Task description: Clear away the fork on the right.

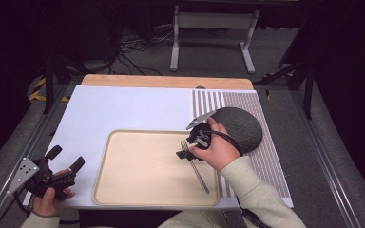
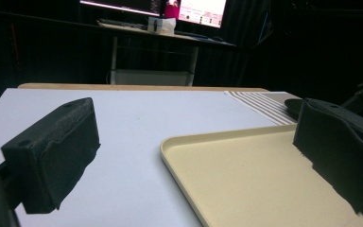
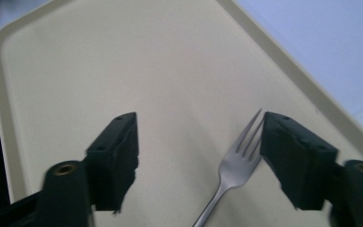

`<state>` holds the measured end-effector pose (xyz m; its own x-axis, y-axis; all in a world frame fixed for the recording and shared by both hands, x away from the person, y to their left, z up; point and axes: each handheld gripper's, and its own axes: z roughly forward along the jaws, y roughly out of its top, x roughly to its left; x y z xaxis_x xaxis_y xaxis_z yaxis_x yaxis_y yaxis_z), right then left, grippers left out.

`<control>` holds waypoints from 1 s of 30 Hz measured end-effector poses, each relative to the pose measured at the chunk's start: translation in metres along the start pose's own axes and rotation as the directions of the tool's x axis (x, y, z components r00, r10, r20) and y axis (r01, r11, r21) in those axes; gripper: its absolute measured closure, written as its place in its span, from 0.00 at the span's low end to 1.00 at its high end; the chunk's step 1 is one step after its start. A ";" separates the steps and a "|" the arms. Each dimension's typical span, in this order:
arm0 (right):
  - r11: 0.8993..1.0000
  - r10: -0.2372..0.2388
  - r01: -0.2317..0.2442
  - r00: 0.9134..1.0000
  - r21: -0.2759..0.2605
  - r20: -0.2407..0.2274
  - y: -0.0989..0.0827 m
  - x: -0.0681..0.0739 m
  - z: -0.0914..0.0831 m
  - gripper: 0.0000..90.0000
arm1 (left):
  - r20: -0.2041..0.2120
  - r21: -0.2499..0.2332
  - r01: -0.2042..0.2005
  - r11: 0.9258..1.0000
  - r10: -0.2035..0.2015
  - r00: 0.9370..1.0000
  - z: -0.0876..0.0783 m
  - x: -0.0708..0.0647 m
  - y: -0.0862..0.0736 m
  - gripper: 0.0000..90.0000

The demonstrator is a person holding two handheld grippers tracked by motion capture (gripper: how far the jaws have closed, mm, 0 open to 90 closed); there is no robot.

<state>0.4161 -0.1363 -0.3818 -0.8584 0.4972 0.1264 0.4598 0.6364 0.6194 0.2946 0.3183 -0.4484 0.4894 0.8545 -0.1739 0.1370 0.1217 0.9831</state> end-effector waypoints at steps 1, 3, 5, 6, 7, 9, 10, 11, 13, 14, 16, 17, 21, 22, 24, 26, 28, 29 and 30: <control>1.000 -0.026 0.026 1.000 -0.009 -0.009 0.000 -0.001 0.000 0.42 | 0.000 0.000 0.000 1.000 0.000 1.000 0.000 0.000 0.000 0.02; 0.995 -0.101 0.100 0.995 -0.025 -0.022 0.000 -0.003 0.001 0.52 | 0.000 0.000 0.001 1.000 -0.001 1.000 0.000 0.000 0.000 0.02; 0.986 -0.163 0.161 0.986 -0.038 -0.042 0.000 -0.004 0.003 0.64 | 0.000 -0.001 0.001 1.000 -0.001 1.000 0.000 0.000 0.000 0.02; 0.983 -0.180 0.178 0.983 -0.036 -0.048 0.000 -0.003 0.005 0.72 | 0.001 -0.001 0.000 1.000 0.000 1.000 0.000 0.000 0.000 0.02; 0.980 -0.197 0.195 0.979 -0.029 -0.056 0.000 -0.003 0.006 0.78 | 0.000 -0.001 -0.002 1.000 0.002 1.000 0.000 0.000 0.000 0.02; 0.973 -0.228 0.226 0.972 -0.043 -0.052 -0.001 -0.002 0.007 0.88 | 0.000 -0.002 -0.001 1.000 0.001 1.000 0.000 0.000 0.000 0.02; 0.970 -0.243 0.242 0.969 -0.030 -0.050 -0.001 -0.001 0.008 0.97 | 0.000 -0.002 -0.001 1.000 0.001 1.000 0.000 0.000 0.000 0.02; 0.968 -0.249 0.248 0.967 -0.021 -0.059 -0.001 -0.002 0.010 1.00 | 0.000 -0.002 -0.001 1.000 0.001 1.000 0.000 0.000 0.000 0.02; 0.967 -0.256 0.256 0.964 -0.009 -0.067 -0.001 -0.004 0.012 1.00 | 0.000 -0.002 -0.001 1.000 0.001 1.000 0.000 0.000 0.000 0.02; 0.965 -0.261 0.262 0.963 0.009 -0.063 -0.001 -0.005 0.015 1.00 | 0.000 -0.002 -0.001 1.000 0.001 1.000 0.000 0.000 0.000 0.02; 0.964 -0.263 0.265 0.963 0.025 -0.065 -0.002 -0.008 0.018 1.00 | 0.000 -0.001 -0.001 1.000 0.001 1.000 0.000 0.000 0.000 0.02; 0.964 -0.263 0.265 0.963 0.025 -0.065 -0.002 -0.008 0.018 1.00 | 0.000 -0.001 -0.001 1.000 0.001 1.000 0.000 0.000 0.000 0.02; 0.964 -0.255 0.259 0.965 0.054 -0.064 -0.005 -0.015 0.027 1.00 | 0.000 -0.001 -0.002 1.000 0.002 1.000 0.000 0.000 0.000 0.02; 0.965 -0.253 0.257 0.965 0.056 -0.066 -0.005 -0.015 0.029 1.00 | 0.000 -0.002 -0.002 1.000 0.002 1.000 0.000 0.000 0.000 0.02; 0.964 -0.257 0.260 0.964 0.059 -0.065 -0.006 -0.016 0.031 1.00 | 0.000 -0.001 -0.002 1.000 0.002 1.000 0.000 0.000 0.000 0.02; 0.964 -0.255 0.259 0.965 0.067 -0.062 -0.008 -0.017 0.036 1.00 | 0.001 -0.003 0.000 1.000 0.000 1.000 0.000 0.000 0.000 0.02; 0.962 -0.258 0.262 0.964 0.078 -0.056 -0.010 -0.017 0.040 1.00 | 0.001 -0.004 0.000 1.000 0.000 1.000 0.000 0.000 0.000 0.02; 0.961 -0.260 0.264 0.964 0.081 -0.056 -0.011 -0.017 0.042 1.00 | 0.001 -0.004 0.001 1.000 -0.001 1.000 0.000 0.000 0.000 0.02; 0.961 -0.259 0.263 0.964 0.084 -0.055 -0.012 -0.018 0.043 1.00 | 0.001 -0.003 0.001 1.000 -0.001 1.000 0.000 0.000 0.000 0.02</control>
<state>0.4358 -0.1273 -0.4246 -0.9592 0.2827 0.0038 0.2356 0.7919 0.5633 0.2945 0.3187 -0.4482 0.4902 0.8539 -0.1748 0.1345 0.1240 0.9831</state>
